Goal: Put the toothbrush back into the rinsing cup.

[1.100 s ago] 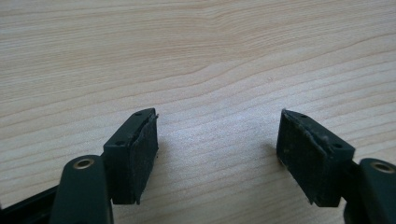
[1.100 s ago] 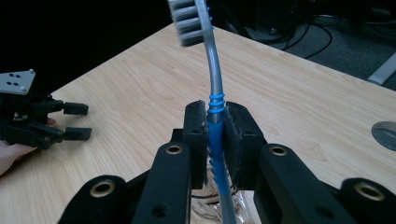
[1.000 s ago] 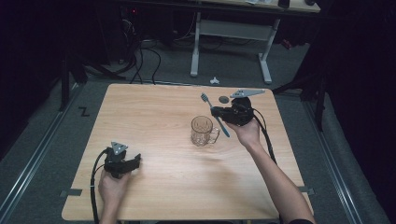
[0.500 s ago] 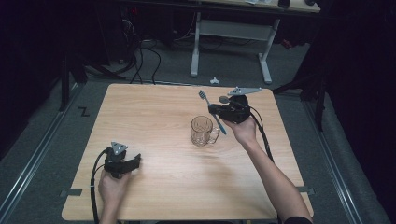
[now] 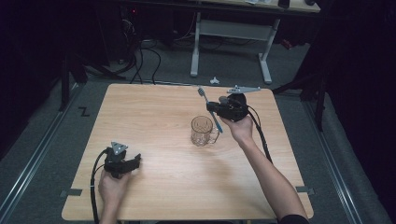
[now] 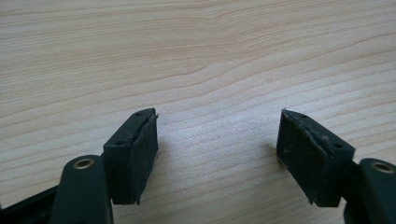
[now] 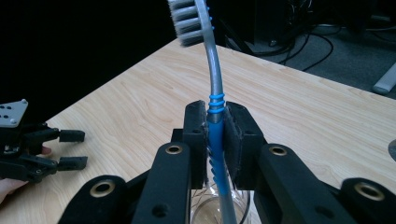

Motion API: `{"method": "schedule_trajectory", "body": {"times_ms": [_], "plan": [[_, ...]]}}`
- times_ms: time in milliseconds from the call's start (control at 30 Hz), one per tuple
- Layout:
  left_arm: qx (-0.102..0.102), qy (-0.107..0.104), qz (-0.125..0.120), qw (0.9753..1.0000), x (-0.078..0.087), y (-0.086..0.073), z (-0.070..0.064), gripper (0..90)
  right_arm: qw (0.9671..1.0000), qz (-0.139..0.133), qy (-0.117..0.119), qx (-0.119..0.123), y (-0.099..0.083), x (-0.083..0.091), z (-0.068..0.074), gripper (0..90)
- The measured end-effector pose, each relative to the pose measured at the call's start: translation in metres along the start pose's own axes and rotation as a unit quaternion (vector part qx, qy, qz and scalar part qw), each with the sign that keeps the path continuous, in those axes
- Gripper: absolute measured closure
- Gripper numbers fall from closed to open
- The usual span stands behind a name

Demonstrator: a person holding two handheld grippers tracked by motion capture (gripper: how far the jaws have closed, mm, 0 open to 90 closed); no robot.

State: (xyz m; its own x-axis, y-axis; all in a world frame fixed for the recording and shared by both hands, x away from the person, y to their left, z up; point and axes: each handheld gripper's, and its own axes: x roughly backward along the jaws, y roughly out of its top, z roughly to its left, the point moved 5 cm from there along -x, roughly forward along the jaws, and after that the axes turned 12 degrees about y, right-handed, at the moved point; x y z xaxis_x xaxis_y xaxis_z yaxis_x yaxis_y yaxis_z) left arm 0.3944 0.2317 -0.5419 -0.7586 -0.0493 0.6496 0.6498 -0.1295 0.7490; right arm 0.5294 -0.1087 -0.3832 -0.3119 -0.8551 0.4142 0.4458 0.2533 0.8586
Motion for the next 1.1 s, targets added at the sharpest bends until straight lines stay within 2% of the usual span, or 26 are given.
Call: {"method": "schedule_trajectory", "body": {"times_ms": [1100], "plan": [[0.000,0.000,0.000,1.0000,0.000,0.000,0.000,29.7,1.0000,-0.006,0.003,-0.002,0.000,-0.017,-0.005,79.6]]}}
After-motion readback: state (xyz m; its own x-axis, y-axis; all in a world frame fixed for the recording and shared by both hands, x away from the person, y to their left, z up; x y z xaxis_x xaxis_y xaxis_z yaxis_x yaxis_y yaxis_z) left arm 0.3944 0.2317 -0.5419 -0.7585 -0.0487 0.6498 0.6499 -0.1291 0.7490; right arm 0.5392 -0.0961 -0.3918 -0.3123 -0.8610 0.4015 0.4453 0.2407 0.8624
